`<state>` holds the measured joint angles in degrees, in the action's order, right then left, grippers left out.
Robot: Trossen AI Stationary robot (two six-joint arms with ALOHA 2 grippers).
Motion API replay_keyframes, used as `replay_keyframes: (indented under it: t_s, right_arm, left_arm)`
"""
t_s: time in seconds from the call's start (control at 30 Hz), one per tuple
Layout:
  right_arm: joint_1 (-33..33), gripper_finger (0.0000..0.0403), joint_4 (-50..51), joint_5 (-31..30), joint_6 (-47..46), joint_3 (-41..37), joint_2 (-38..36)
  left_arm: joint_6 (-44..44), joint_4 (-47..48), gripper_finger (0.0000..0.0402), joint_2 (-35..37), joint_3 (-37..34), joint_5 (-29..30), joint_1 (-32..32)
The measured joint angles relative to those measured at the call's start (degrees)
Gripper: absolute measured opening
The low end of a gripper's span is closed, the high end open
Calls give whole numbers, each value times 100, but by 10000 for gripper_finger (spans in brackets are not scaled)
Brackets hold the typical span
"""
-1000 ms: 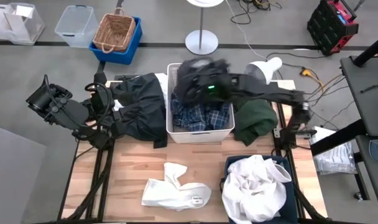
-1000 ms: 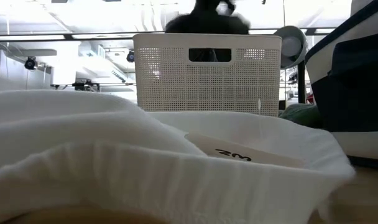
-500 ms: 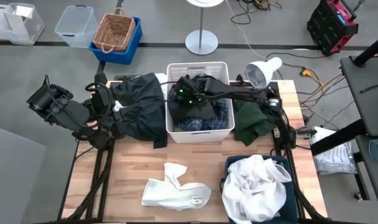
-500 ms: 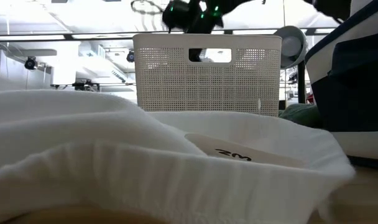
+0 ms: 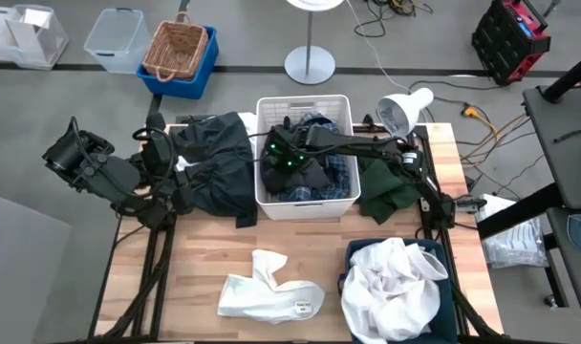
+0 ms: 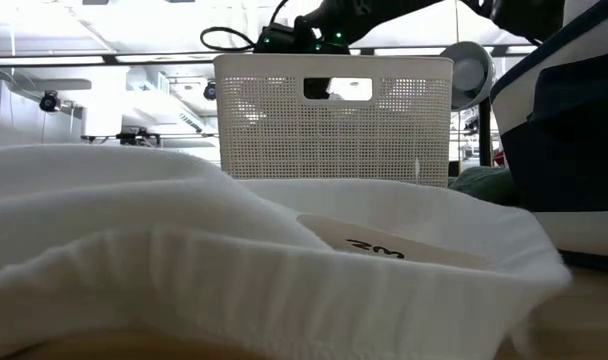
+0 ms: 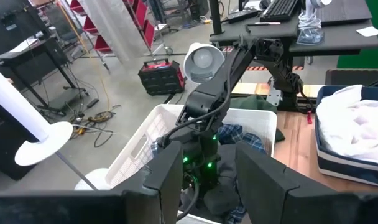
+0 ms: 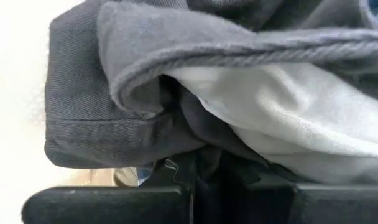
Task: Sort clothes
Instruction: Put the gray shorts into the white laundry bin, then put the white underwear into the blue laundry bin
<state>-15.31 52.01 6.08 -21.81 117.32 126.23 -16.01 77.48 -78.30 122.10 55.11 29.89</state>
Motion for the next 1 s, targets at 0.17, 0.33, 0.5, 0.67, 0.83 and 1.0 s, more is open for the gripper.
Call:
replay_keyframes:
  t_s: [0.17,0.33,0.5,0.67,0.83,1.0]
  right_arm:
    - [0,65,100,4,-70,31,-195]
    - [4,117,353,38,-89,332,-622]
    - [-20,168,842,33,-67,688,-1090]
    - [-21,207,990,0,218,785,-1705]
    - [144,224,1046,-3,597,793,-2502]
    - [496,224,1083,-6,640,798,-3298]
  left_arm:
    - [-95,20,128,0,0,0,0]
    - [-157,104,128,0,0,-7,0]
    - [-223,344,128,-7,0,-150,0]
    - [-293,638,128,-33,-141,-910,0]
    - [-516,604,128,-25,-929,-1414,0]
    - [-729,363,128,3,-2225,-2348,-2]
